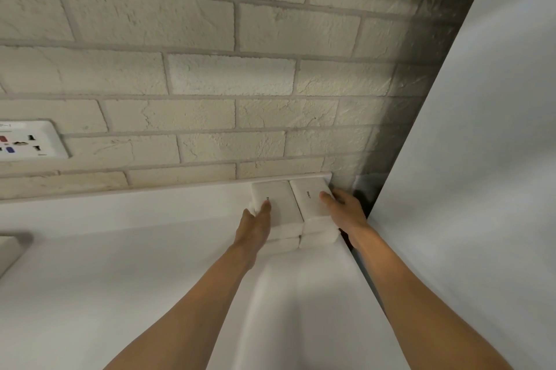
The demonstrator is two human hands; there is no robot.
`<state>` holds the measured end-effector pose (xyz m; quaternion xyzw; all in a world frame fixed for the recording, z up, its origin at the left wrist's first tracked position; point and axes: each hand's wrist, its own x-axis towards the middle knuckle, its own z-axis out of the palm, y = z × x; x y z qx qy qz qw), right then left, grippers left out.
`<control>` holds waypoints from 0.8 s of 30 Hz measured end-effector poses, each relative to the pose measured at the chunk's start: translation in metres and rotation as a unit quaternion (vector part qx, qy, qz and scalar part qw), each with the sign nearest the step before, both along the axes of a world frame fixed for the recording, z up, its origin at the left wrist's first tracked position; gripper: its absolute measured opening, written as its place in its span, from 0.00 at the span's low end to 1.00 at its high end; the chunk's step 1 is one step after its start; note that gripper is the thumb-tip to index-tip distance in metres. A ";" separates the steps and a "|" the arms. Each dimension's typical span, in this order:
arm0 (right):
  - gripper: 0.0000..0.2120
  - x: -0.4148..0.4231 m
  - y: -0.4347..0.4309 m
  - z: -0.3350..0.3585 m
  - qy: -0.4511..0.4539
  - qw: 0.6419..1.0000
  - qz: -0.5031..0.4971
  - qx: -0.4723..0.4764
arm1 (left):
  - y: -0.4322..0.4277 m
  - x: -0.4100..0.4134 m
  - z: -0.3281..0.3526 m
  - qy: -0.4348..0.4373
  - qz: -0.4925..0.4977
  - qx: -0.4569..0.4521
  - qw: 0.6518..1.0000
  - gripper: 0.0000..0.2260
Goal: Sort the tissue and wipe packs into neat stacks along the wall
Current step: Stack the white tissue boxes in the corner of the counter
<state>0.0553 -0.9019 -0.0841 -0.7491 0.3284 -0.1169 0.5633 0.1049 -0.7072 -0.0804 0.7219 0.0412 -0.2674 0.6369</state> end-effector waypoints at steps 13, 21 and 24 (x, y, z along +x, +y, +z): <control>0.14 -0.033 0.108 0.061 -0.097 0.972 0.050 -0.208 | 0.086 -0.024 0.026 -0.171 0.026 0.074 0.982 0.20; 0.12 -0.049 0.219 0.074 -0.122 0.965 0.171 -0.158 | 0.188 -0.041 0.048 -0.272 0.032 0.166 0.947 0.19; 0.12 -0.050 0.257 0.072 -0.121 0.960 0.203 -0.153 | 0.233 -0.049 0.054 -0.296 0.034 0.193 0.935 0.20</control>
